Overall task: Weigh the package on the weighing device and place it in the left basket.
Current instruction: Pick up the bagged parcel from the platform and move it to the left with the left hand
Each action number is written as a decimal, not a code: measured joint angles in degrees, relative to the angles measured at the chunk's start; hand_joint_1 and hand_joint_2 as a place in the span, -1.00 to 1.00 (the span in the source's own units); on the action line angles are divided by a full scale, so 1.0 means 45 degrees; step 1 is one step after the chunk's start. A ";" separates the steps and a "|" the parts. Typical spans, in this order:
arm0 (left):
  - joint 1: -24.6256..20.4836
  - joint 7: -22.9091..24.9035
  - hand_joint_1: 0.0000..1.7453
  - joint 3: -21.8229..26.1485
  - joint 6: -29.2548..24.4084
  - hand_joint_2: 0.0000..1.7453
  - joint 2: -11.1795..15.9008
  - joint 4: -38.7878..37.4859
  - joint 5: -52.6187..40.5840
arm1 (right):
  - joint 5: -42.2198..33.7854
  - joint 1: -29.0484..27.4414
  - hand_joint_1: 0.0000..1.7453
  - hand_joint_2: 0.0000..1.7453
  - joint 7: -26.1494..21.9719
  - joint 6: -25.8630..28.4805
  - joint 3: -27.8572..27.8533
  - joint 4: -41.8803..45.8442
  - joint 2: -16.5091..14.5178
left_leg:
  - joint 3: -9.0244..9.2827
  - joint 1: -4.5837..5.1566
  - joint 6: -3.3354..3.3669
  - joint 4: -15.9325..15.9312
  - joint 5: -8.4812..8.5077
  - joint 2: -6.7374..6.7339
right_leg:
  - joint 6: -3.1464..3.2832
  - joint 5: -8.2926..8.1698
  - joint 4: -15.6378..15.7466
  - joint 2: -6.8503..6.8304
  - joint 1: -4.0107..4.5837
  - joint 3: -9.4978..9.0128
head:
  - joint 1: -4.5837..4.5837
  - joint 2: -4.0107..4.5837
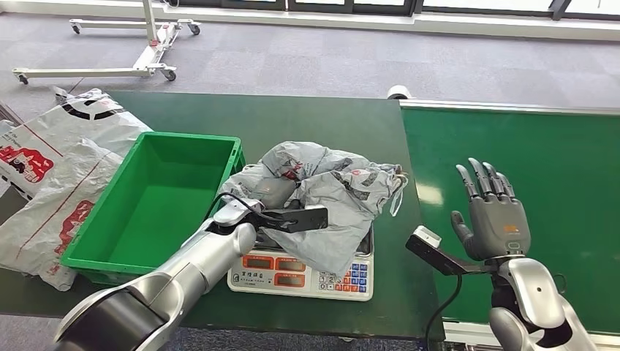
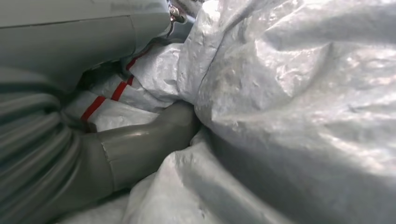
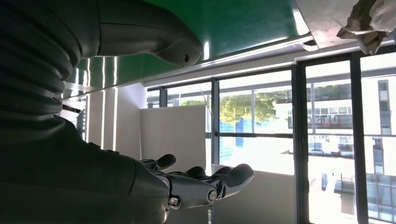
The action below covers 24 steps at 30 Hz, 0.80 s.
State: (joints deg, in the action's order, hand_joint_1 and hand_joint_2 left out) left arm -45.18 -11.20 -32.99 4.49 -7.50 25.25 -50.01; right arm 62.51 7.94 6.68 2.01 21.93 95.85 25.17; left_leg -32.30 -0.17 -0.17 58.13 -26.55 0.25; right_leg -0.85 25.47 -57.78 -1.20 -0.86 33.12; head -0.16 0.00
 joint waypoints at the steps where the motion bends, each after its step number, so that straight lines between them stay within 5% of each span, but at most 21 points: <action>1: -0.0119 0.0058 1.00 0.0000 0.0101 1.00 0.0075 0.0109 -0.0070 | -0.0015 0.0001 -1.00 1.00 -0.0012 0.0057 -0.0001 -0.0004 -0.0010 | -0.0024 0.0000 -0.0006 0.0000 0.0015 -0.0002 | 0.0008 -0.0018 -0.0001 0.0004 0.0001 0.0026 | 0.0001 0.0000; 5: -0.0763 0.0682 1.00 -0.0029 0.0220 1.00 0.0604 0.0607 -0.0650 | -0.0018 -0.0179 -1.00 1.00 0.0033 0.0406 -0.0103 0.0026 -0.0019 | -0.0132 -0.0010 -0.0036 0.0010 0.0082 -0.0040 | 0.0032 -0.0098 -0.0006 0.0051 0.0018 0.0176 | -0.0002 0.0000; 12: -0.4347 0.1292 1.00 -0.0086 0.1647 1.00 0.2779 0.2194 -0.1524 | -0.0136 -0.1761 -1.00 1.00 -0.0419 0.1163 -0.1229 0.0593 0.0191 | -0.0456 -0.0045 -0.0081 0.0007 0.0214 -0.0103 | 0.0095 -0.0258 -0.0018 0.0095 0.0057 0.0519 | -0.0007 0.0000; 24: -0.6163 0.1196 1.00 -0.0077 0.2662 1.00 0.5852 0.4137 -0.1423 | 0.0168 -0.2995 -1.00 1.00 -0.0613 0.1497 -0.1808 0.1149 0.0256 | -0.0471 -0.0053 -0.0093 -0.0008 0.0221 -0.0178 | 0.0111 -0.0258 -0.0025 0.0165 0.0071 0.0564 | -0.0002 0.0000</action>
State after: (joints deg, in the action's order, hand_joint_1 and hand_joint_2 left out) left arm -72.91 -5.82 -33.33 16.47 18.84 43.86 -56.41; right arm 63.26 -5.54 3.92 8.75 13.79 101.02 26.33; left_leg -34.42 -0.41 -0.59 58.09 -25.55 -0.55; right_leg -0.35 24.31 -57.89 -0.45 -0.54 35.66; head -0.17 0.00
